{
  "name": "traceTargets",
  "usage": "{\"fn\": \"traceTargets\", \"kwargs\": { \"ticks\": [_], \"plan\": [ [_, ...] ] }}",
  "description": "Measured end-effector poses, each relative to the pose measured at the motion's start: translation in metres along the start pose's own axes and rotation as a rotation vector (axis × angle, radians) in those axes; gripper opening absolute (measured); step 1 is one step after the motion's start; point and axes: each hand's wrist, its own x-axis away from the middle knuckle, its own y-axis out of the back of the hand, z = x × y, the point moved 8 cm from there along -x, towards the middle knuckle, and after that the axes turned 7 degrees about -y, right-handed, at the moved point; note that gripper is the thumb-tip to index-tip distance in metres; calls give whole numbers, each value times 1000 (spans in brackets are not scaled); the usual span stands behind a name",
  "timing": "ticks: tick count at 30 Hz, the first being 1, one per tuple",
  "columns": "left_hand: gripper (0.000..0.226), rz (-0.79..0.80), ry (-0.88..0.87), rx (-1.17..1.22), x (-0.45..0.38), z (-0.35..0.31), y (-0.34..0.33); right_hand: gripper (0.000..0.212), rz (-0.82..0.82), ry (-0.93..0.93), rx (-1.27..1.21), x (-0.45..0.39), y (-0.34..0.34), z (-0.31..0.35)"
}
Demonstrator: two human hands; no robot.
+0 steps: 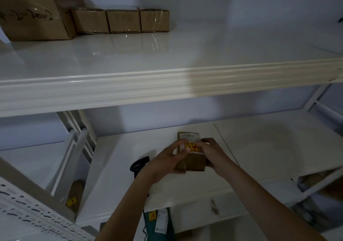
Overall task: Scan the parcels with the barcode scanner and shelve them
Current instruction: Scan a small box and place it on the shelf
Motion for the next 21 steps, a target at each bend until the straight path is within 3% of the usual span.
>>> {"fn": "traceTargets", "kwargs": {
  "ticks": [3, 7, 10, 13, 16, 21],
  "plan": [
    [35, -101, -63, -16, 10, -20, -10, 49, 25, 150, 270, 32, 9, 28],
    [30, -167, -83, -22, 34, -49, -27, 59, 106, 513, 686, 97, 26, 60],
    [29, -237, -123, -142, 48, -76, -51, 80, 232, 701, 841, 143, 38, 63],
    [40, -313, -106, -295, 56, -103, -84, 87, 124, 885, 1006, 167, 64, 72],
    [59, -346, -58, -485, 66, -133, -114, 70, 11, 1034, 993, 191, 99, 97],
    [75, -416, -134, -790, 107, -211, -156, 59, 31, 1135, 835, 244, 144, 152]
  ]
}}
